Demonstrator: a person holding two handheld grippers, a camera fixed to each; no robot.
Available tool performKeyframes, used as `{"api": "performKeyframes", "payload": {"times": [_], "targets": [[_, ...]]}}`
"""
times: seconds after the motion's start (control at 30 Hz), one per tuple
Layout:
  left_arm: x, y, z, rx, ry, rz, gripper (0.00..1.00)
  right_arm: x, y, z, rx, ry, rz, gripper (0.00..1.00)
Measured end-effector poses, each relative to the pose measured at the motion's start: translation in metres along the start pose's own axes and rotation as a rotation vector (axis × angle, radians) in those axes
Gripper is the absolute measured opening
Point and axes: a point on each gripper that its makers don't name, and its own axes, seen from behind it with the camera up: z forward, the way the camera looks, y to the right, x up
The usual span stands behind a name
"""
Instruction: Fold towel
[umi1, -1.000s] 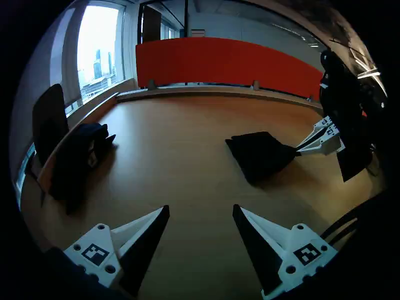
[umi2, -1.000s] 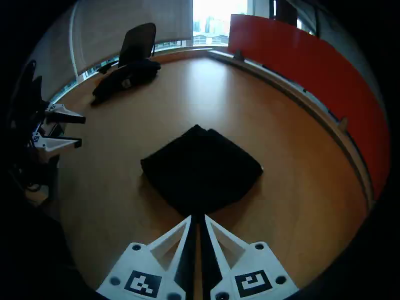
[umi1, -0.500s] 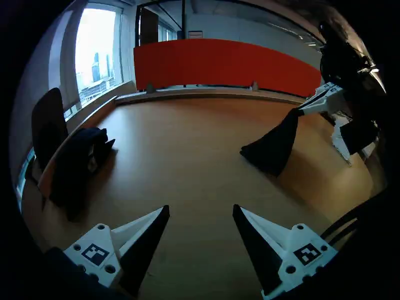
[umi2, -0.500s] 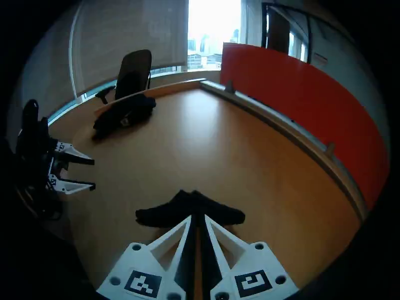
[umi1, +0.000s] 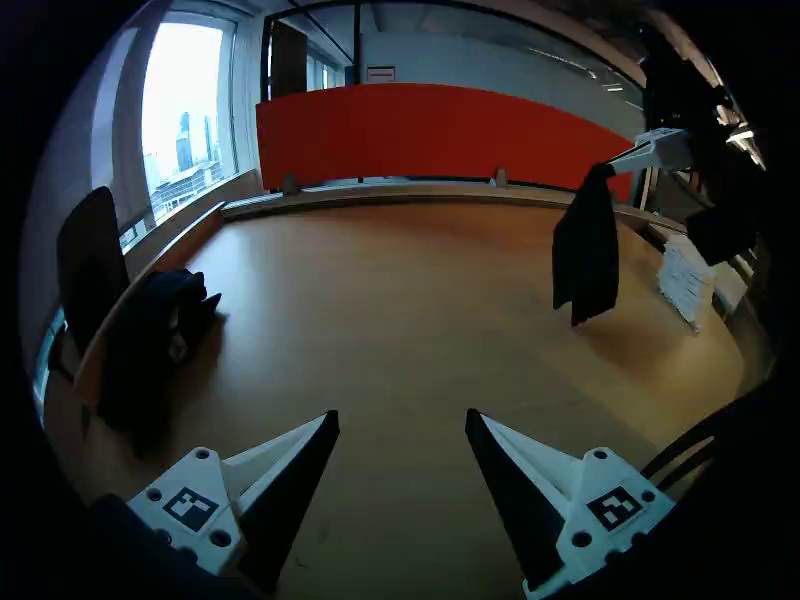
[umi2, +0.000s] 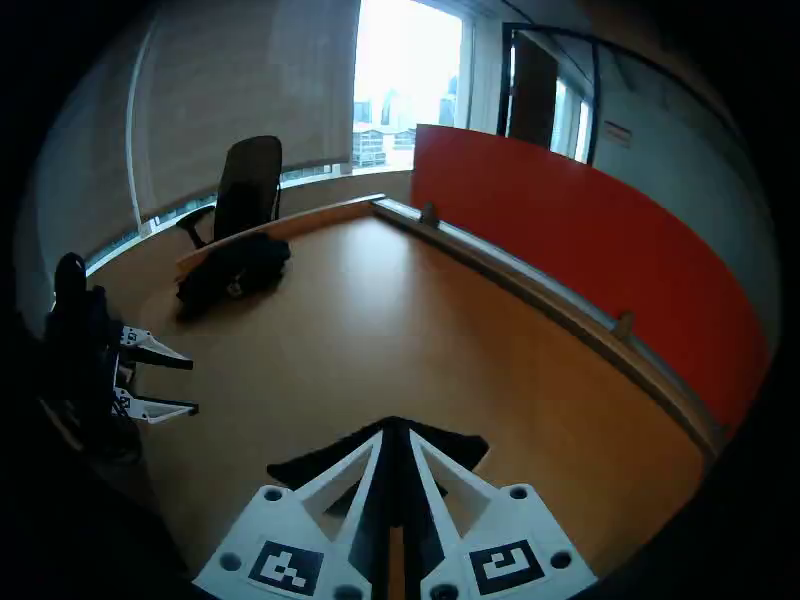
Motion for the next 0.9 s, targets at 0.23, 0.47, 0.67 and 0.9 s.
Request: {"api": "performKeyframes", "payload": {"times": [0.23, 0.47, 0.67, 0.9], "targets": [[0.005, 0.007, 0.003, -0.016, 0.003, 0.015, 0.94, 0.002, 0.026, -0.02, -0.053, 0.008, 0.015, 0.04], [0.01, 0.012, 0.006, -0.027, 0.006, 0.024, 0.94, 0.003, 0.058, -0.044, -0.11, 0.019, 0.039, 0.04], [0.013, 0.015, 0.007, -0.032, 0.006, 0.03, 0.94, -0.003, 0.082, -0.064, -0.151, 0.017, 0.05, 0.04], [0.014, 0.015, 0.008, -0.035, 0.002, 0.032, 0.94, -0.016, 0.108, -0.085, -0.198, 0.001, 0.067, 0.04]]}}
